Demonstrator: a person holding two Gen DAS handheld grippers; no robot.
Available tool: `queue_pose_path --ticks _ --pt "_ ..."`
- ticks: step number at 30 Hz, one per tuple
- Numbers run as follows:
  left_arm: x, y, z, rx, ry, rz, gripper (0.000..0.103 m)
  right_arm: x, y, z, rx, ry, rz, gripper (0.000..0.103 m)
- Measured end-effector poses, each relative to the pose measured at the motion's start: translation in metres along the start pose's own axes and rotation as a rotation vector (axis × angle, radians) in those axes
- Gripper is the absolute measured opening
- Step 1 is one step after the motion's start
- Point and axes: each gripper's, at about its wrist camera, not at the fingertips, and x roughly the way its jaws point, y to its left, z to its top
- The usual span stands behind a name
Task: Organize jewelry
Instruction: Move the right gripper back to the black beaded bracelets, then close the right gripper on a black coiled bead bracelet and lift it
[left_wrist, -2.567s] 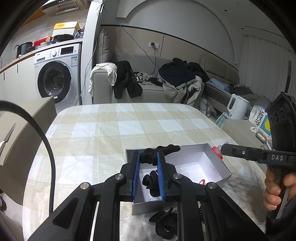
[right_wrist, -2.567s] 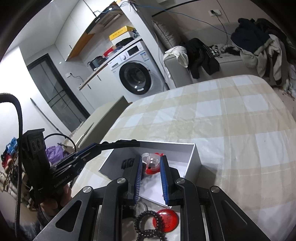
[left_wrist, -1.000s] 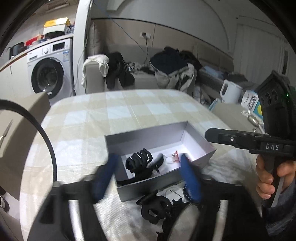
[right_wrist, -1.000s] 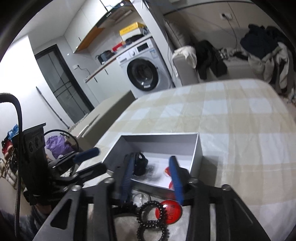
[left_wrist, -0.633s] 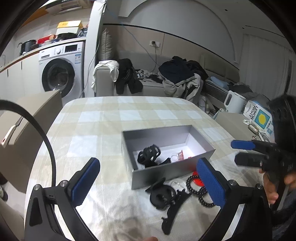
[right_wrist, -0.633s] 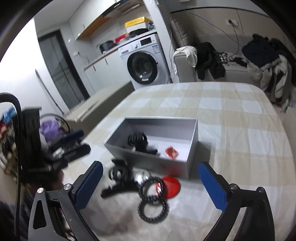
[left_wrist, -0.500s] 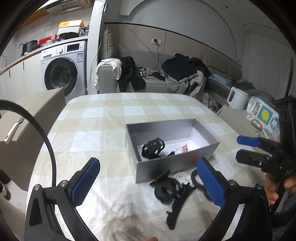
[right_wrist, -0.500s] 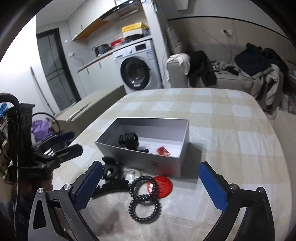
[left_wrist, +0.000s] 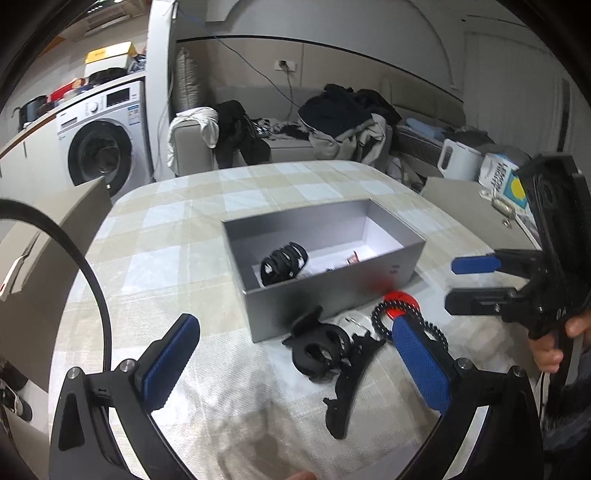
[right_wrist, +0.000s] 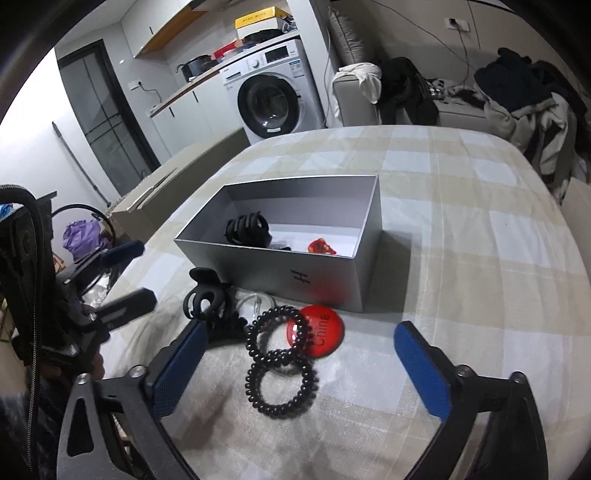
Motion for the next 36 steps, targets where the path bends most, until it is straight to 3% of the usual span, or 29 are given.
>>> queue_pose_path --ticks 2,4,5,14,22,27,36 --pt "0.002 -0.002 -0.002 0.009 0.007 0.000 0.102 0.004 0.001 -0.002 0.004 0.026 0.018 0.087" --pt "0.004 -0.004 -0.004 0.019 0.016 0.006 0.102 0.009 0.000 -0.003 0.016 0.055 0.049 0.065" --pt "0.005 -0.005 -0.005 0.022 0.022 0.010 0.102 0.012 0.000 -0.004 0.024 0.072 0.060 0.063" --pt "0.013 -0.005 -0.009 -0.011 0.061 0.008 0.102 0.015 -0.001 -0.008 0.045 0.092 0.125 0.051" --pt "0.017 -0.004 -0.013 -0.022 0.077 -0.005 0.102 0.022 0.006 -0.010 0.009 0.094 0.054 0.031" --pt "0.019 -0.004 -0.013 -0.025 0.086 -0.010 0.102 0.025 0.006 -0.010 0.010 0.085 0.016 0.031" --pt "0.023 0.003 -0.012 -0.057 0.103 -0.026 0.102 0.031 0.008 -0.012 -0.008 0.084 -0.024 0.020"
